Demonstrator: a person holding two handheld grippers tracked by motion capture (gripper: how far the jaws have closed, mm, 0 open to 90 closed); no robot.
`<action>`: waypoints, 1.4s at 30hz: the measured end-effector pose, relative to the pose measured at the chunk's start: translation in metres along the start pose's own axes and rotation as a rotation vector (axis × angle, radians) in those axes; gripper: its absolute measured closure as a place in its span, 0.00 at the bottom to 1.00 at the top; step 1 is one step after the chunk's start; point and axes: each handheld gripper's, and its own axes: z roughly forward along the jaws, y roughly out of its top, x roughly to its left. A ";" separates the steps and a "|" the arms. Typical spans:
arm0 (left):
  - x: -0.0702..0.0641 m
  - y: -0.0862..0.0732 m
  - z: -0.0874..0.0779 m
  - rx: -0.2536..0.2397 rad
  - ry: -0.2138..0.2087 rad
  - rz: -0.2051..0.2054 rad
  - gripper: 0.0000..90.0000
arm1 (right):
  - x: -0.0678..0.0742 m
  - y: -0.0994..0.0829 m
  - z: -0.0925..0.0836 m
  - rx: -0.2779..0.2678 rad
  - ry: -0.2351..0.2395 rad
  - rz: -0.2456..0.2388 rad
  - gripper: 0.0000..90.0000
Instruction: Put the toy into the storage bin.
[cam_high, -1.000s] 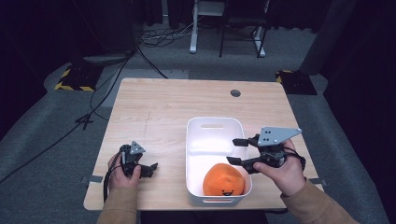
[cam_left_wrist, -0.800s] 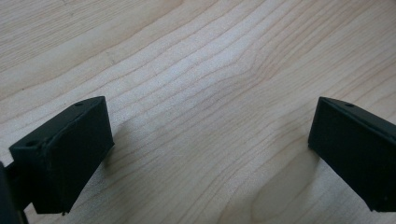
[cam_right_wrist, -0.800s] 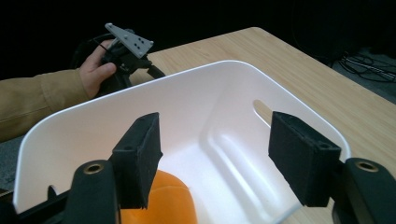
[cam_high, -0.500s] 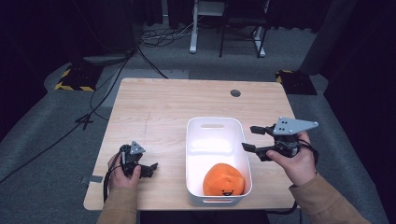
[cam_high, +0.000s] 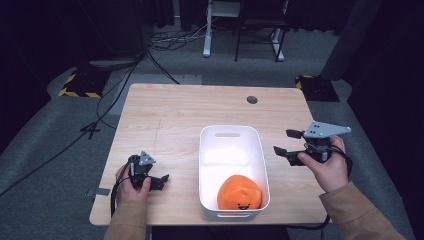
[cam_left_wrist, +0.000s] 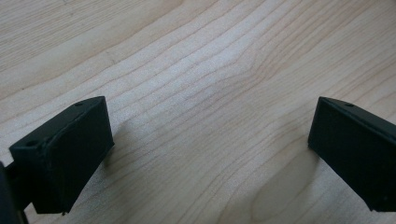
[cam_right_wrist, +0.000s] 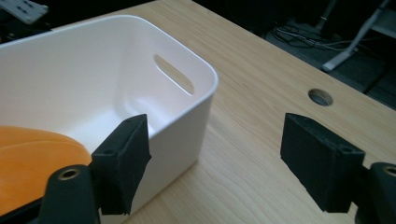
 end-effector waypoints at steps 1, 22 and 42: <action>0.000 0.000 0.000 0.000 -0.002 0.000 0.00 | -0.006 -0.006 0.001 0.015 -0.026 0.039 0.26; 0.000 0.001 0.000 0.005 -0.009 -0.003 0.00 | -0.062 -0.103 0.010 0.195 -0.167 0.183 0.24; 0.000 0.001 0.000 0.004 -0.007 -0.003 0.00 | -0.056 -0.181 0.022 0.192 -0.199 0.225 0.23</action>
